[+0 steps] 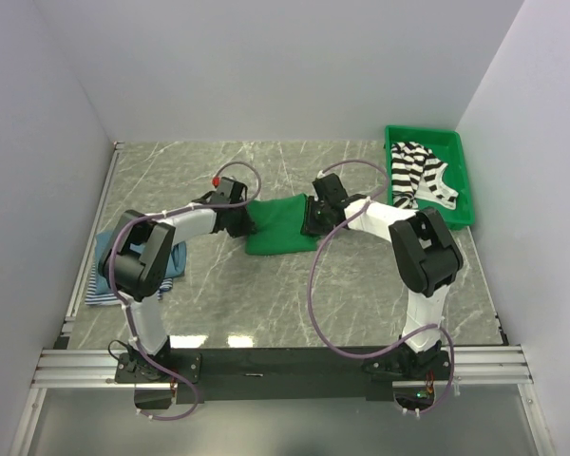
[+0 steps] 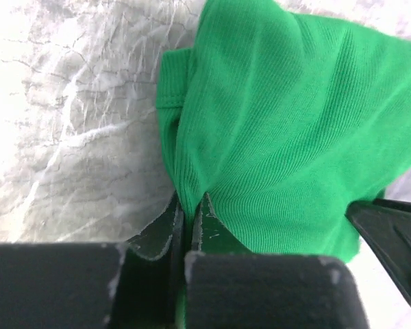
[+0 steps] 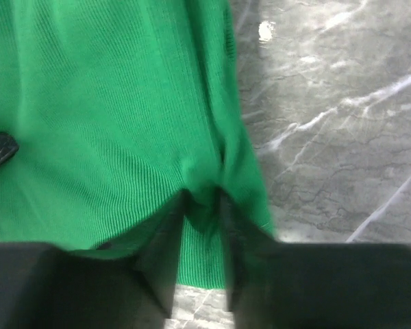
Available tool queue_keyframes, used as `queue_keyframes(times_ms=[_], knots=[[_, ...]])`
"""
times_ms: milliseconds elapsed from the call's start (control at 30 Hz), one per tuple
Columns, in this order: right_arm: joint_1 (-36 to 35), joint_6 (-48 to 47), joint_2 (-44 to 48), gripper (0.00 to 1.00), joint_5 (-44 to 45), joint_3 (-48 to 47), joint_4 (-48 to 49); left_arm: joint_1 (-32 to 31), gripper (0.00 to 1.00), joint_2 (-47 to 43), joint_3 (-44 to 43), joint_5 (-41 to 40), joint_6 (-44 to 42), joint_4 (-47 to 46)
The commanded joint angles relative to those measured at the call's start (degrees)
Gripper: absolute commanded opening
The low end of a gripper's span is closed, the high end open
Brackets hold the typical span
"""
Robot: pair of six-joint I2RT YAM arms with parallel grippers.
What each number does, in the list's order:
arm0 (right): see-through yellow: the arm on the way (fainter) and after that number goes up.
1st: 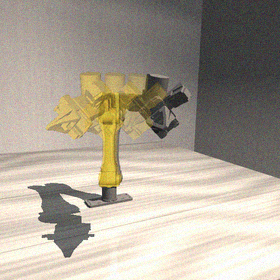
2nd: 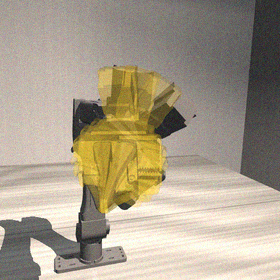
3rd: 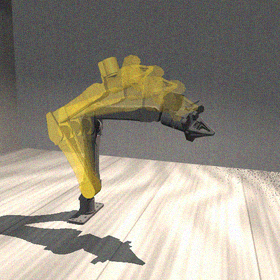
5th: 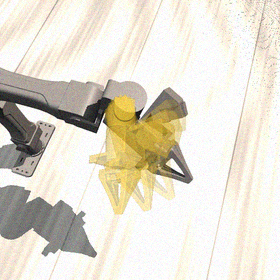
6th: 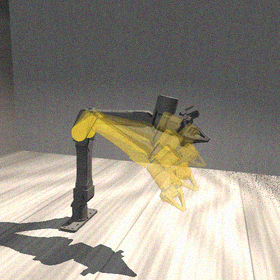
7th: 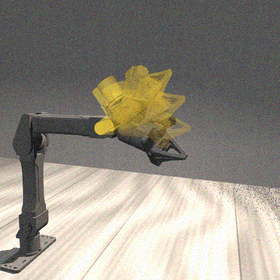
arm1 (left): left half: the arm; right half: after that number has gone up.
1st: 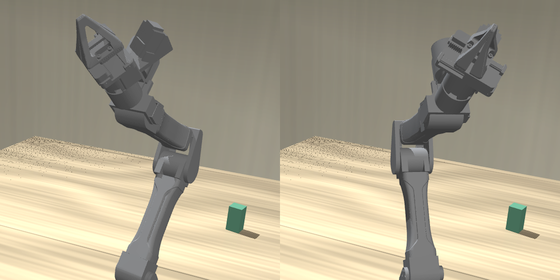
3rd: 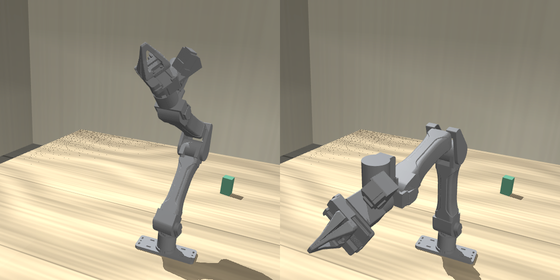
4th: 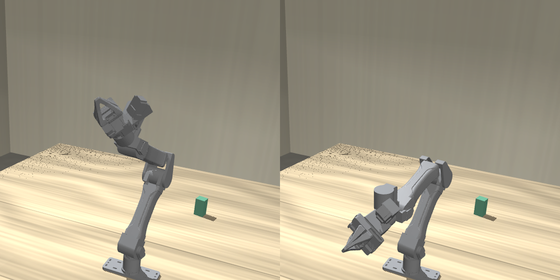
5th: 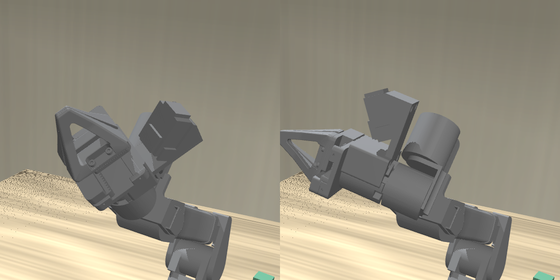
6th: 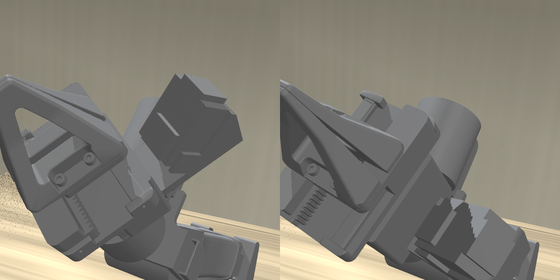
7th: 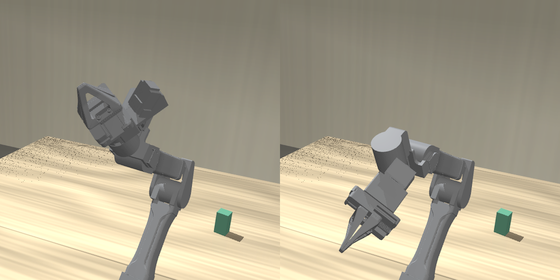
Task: Fold and stack the tank tops
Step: Neatly place the folded tank top to the corner
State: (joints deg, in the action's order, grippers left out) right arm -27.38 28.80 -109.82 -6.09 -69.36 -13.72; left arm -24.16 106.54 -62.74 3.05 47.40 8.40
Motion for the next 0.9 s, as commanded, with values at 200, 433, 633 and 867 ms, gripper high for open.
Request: queue_keyframes(times_ms=[200,433,633,867], knots=[[-0.49,-1.2,14.0,0.62,0.99,3.79,-2.54,-1.15,0.01,-6.51,-3.27,-15.35,-7.76,25.24],[-2.86,-0.76,19.9,0.62,-0.33,5.99,-2.28,-0.54,0.01,-18.71,-0.37,-22.91,-8.99,34.03],[-5.75,-0.06,20.79,0.62,-1.12,6.26,-1.4,2.09,0.0,-27.95,-0.19,-26.42,-9.6,40.1],[-8.57,0.56,19.12,0.61,-1.56,5.12,-0.52,6.58,0.01,-31.92,-4.4,-29.68,-13.03,45.29]])
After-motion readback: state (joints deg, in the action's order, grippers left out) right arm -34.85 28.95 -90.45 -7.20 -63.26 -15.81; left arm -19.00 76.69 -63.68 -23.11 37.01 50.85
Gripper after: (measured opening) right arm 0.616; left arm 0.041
